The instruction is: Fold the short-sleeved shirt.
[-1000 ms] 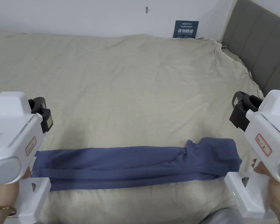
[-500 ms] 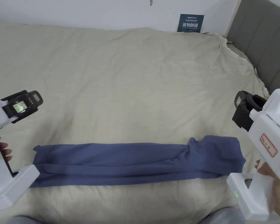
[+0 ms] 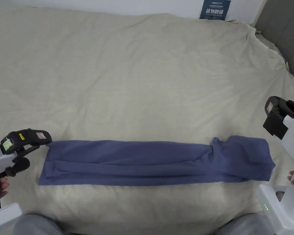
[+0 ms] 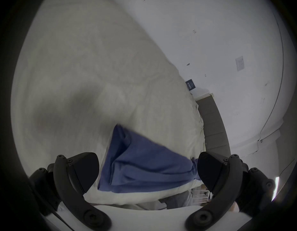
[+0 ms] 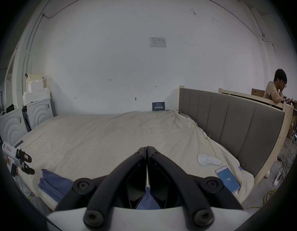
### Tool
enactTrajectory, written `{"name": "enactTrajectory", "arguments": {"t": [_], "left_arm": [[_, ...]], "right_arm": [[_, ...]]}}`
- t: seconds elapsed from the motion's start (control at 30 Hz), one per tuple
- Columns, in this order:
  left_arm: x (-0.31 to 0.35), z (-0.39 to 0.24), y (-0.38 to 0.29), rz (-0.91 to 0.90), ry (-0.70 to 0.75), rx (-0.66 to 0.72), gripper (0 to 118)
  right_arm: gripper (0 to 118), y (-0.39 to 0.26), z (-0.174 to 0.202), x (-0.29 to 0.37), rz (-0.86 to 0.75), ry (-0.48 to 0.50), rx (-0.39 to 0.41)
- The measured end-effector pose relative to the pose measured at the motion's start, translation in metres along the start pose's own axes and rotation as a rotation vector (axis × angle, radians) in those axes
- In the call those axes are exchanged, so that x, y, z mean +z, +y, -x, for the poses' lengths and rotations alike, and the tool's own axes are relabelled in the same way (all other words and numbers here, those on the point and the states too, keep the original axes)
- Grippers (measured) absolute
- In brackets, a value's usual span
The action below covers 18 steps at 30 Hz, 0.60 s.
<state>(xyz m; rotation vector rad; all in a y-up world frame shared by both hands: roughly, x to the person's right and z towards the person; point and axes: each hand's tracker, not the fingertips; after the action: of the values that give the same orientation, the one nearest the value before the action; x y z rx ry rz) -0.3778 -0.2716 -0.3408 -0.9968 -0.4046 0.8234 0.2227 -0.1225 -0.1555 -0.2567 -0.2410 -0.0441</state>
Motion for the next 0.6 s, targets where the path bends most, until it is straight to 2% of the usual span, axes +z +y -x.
{"name": "enactTrajectory", "arguments": {"t": [0.23, 0.4, 0.43, 0.47, 0.5, 0.53, 0.6], "left_arm": [[-0.028, 0.009, -0.016, 0.099, -0.003, 0.032, 116], [-0.034, 0.004, -0.021, 0.035, -0.022, 0.026, 109], [-0.034, 0.001, -0.020, 0.031, -0.027, 0.032, 99], [-0.034, 0.000, -0.019, 0.023, -0.022, 0.028, 80], [-0.035, -0.002, -0.019, 0.014, 0.022, 0.006, 44], [-0.037, -0.003, -0.019, 0.027, 0.070, -0.014, 25], [-0.046, -0.006, -0.023, 0.070, 0.129, -0.065, 18]], "right_arm": [[0, -0.004, 0.007, -0.002, 0.040, -0.005, 0.012], [0, -0.004, 0.010, -0.004, 0.057, -0.006, 0.016], [0, -0.004, 0.010, -0.004, 0.060, -0.005, 0.019], [0, -0.004, 0.011, -0.004, 0.064, -0.002, 0.021], [0, -0.004, 0.012, -0.005, 0.066, -0.002, 0.022], [0, -0.005, 0.012, -0.006, 0.070, -0.001, 0.023], [0, -0.006, 0.013, -0.007, 0.075, -0.001, 0.021]]}}
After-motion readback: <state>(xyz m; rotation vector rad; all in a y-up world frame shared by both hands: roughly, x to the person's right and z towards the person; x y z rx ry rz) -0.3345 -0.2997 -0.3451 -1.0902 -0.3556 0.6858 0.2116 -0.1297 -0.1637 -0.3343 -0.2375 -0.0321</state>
